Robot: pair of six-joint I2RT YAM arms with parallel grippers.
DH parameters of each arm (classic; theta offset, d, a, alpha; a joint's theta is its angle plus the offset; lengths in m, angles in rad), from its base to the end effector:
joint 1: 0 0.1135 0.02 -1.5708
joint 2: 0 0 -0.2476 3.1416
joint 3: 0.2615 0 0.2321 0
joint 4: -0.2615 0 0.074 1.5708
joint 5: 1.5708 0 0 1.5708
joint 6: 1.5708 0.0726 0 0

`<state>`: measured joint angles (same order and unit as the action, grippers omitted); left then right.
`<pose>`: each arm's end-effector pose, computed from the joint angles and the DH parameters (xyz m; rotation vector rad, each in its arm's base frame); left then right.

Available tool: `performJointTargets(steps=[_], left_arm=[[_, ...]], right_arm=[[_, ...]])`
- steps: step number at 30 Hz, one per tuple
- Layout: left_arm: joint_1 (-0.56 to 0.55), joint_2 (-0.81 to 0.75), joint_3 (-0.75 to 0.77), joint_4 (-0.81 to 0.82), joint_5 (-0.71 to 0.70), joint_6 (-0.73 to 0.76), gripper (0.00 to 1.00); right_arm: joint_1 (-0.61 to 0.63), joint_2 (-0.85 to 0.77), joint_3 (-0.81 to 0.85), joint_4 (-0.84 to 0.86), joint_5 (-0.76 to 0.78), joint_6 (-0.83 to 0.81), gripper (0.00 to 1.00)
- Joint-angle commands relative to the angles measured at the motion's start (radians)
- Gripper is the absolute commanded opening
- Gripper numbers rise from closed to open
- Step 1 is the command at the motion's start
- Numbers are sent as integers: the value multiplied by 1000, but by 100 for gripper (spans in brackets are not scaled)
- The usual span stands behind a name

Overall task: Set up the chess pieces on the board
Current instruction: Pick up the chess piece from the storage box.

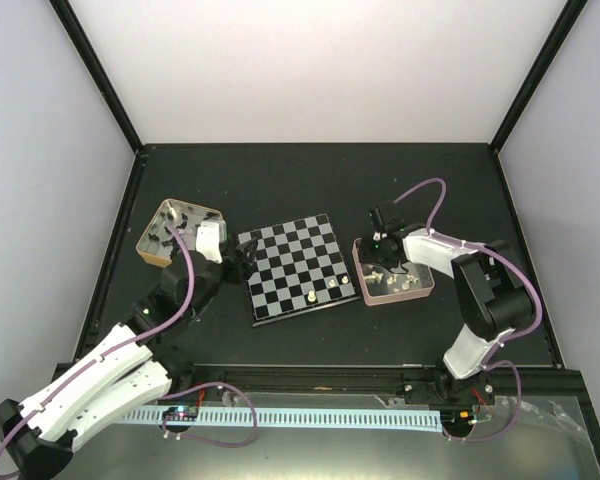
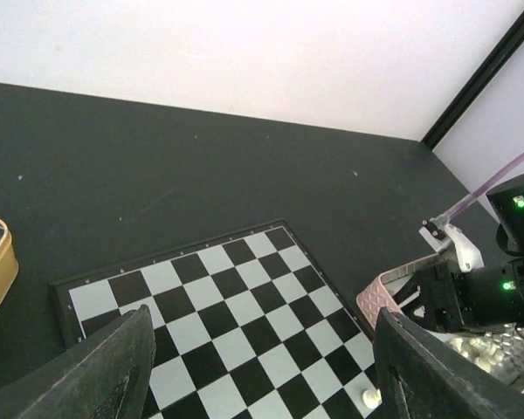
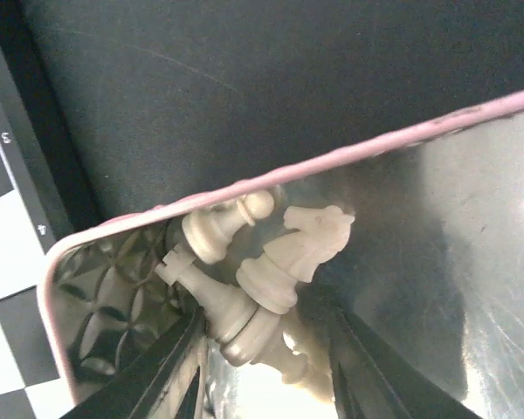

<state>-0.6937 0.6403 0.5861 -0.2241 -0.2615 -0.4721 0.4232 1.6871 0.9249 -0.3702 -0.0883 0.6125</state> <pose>0.1559 -0.1052 0.2696 0.0224 1.8781 -0.5708 0.2841 0.1350 0.1155 0.2351 2.7647 0.4125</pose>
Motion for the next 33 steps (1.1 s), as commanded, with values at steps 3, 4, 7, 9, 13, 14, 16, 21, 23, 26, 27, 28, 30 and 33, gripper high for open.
performJointTargets(steps=[3, 4, 7, 9, 13, 14, 16, 21, 23, 26, 27, 28, 30, 33], left_arm=[[8, 18, -2, -4, 19, -13, 70], [9, 18, -2, -3, 19, -13, 70], [9, 18, -3, -2, 20, -14, 70], [9, 20, -3, 0, 21, -14, 70], [9, 28, -2, 2, 24, -17, 70], [9, 28, -2, 3, 25, -19, 70], [9, 31, -2, 4, 26, -21, 70], [9, 38, -2, 5, 28, -19, 70], [9, 42, -3, 7, 30, -19, 70], [9, 46, -3, 12, 33, -19, 70], [9, 49, -3, 15, 35, -19, 70], [10, 51, -3, 17, 37, -19, 70], [9, 57, -2, 21, 41, -19, 70], [10, 63, 1, 23, 50, -19, 71]], right_arm=[[8, 36, 23, -28, 103, 4, 34], [7, 35, 20, -40, 127, 1, 32], [8, 22, 14, -56, 165, -18, 29], [8, 16, 14, -61, 166, -30, 28], [8, 17, 27, -82, 152, -42, 31], [9, 15, 26, -81, 143, -48, 34], [8, 15, 28, -85, 130, -65, 37], [8, 41, 54, -128, 135, -113, 33], [9, 52, 62, -142, 139, -127, 30], [9, 62, 67, -148, 135, -152, 25], [9, 65, 70, -148, 132, -161, 24], [11, 69, 73, -148, 130, -170, 24], [11, 73, 76, -142, 132, -189, 21], [11, 58, 76, -128, 146, -209, 18]])
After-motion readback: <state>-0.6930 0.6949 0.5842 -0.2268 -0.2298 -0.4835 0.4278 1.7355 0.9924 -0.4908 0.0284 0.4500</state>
